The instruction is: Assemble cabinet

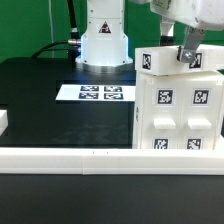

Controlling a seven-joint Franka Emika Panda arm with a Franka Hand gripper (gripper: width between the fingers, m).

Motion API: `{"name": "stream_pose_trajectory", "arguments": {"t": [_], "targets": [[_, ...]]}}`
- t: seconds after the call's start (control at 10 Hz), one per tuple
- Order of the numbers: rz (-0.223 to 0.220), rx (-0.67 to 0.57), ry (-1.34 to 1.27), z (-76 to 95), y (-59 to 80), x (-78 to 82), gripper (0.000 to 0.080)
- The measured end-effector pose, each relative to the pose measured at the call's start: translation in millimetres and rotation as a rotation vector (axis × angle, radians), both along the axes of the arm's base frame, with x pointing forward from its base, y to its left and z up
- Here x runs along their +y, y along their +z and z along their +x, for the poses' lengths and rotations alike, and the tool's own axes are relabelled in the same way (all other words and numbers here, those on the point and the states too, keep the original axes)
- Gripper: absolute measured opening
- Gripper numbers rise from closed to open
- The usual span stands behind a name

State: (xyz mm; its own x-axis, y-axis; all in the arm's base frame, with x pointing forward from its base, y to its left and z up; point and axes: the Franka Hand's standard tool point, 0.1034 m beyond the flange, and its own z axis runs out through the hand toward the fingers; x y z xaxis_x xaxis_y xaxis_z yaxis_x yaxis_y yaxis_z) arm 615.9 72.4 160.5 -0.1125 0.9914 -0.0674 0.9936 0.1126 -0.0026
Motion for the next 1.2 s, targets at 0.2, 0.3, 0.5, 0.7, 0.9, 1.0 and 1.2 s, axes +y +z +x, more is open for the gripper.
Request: {"name": "stream_pose_trajectory", "arguments": {"t": [0.2, 0.3, 0.5, 0.7, 0.9, 1.0, 1.2], "targets": [[0.000, 0.000, -0.001, 0.1, 0.0, -0.8, 0.0559], [0.000, -0.001, -0.011, 0.1, 0.0, -0.9, 0.0563], [0.000, -0.003, -0.043, 0.2, 0.0, -1.2, 0.0563], [0.001, -0.009, -0.139, 0.1, 0.0, -1.2, 0.0563], [0.001, -0.014, -0.294, -1.2, -0.3, -0.9, 0.0564], [0.000, -0.014, -0.355, -2.0, -0.5, -0.7, 0.0564], [-0.001, -0.015, -0.484, -3.7, -0.8, 0.1, 0.0564]]}}
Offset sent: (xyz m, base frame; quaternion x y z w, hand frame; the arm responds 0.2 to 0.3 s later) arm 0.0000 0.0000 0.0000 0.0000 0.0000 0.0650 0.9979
